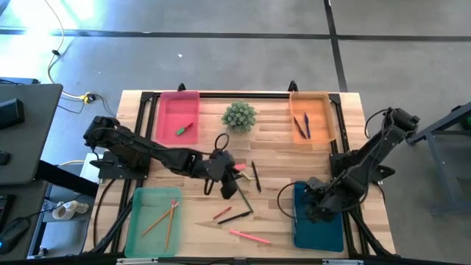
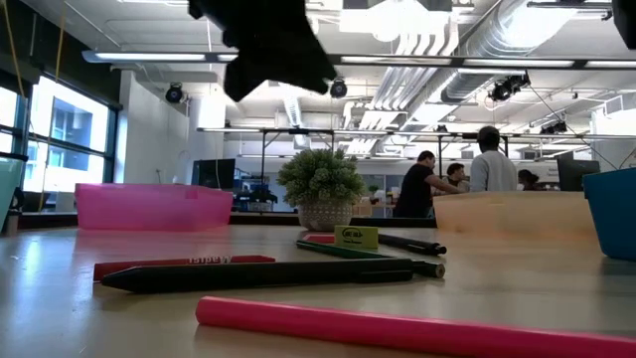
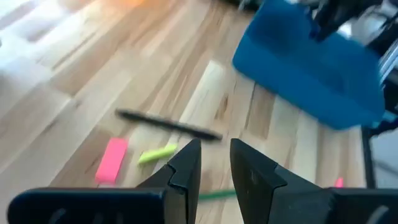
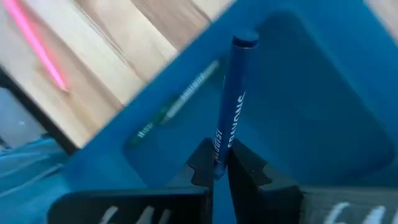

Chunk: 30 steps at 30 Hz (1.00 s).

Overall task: Sort crayons/erasers/pens/pencils in bins
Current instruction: Put the blue crayon into the blue bin

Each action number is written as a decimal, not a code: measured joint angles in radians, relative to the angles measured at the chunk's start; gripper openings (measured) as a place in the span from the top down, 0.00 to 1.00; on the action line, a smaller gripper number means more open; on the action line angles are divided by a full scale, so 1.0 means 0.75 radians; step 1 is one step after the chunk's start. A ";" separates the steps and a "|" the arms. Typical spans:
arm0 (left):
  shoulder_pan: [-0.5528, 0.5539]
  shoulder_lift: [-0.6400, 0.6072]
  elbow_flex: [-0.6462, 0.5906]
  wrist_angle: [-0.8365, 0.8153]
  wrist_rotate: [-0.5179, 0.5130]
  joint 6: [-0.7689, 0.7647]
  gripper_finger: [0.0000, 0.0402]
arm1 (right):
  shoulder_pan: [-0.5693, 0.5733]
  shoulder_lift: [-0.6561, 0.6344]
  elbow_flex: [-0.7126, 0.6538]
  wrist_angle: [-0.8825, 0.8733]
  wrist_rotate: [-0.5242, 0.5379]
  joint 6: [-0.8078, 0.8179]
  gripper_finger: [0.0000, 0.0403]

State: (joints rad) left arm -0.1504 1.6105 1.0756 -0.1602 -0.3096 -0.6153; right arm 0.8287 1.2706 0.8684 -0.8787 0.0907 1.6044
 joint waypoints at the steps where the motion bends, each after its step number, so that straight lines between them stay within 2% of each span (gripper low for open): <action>1: -0.005 -0.003 0.000 -0.029 0.000 -0.001 0.82 | 0.004 0.027 0.000 0.000 -0.021 0.011 0.97; 9: -0.013 -0.009 0.000 -0.091 0.064 0.053 0.82 | 0.006 0.222 0.000 0.024 -0.171 0.066 0.97; 19: -0.008 -0.009 0.000 -0.122 0.081 0.229 0.80 | 0.004 0.353 0.000 0.112 -0.253 0.169 0.97; 23: -0.008 -0.009 0.000 -0.121 0.084 0.311 0.74 | 0.004 0.378 0.000 0.134 -0.297 0.199 0.97; 30: 0.006 -0.008 0.000 -0.120 0.086 0.413 0.57 | 0.004 0.382 0.000 0.160 -0.295 0.264 0.97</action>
State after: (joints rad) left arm -0.1460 1.6043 1.0756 -0.2504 -0.2451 -0.3059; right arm 0.8314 1.5573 0.8684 -0.7591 -0.1305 1.8023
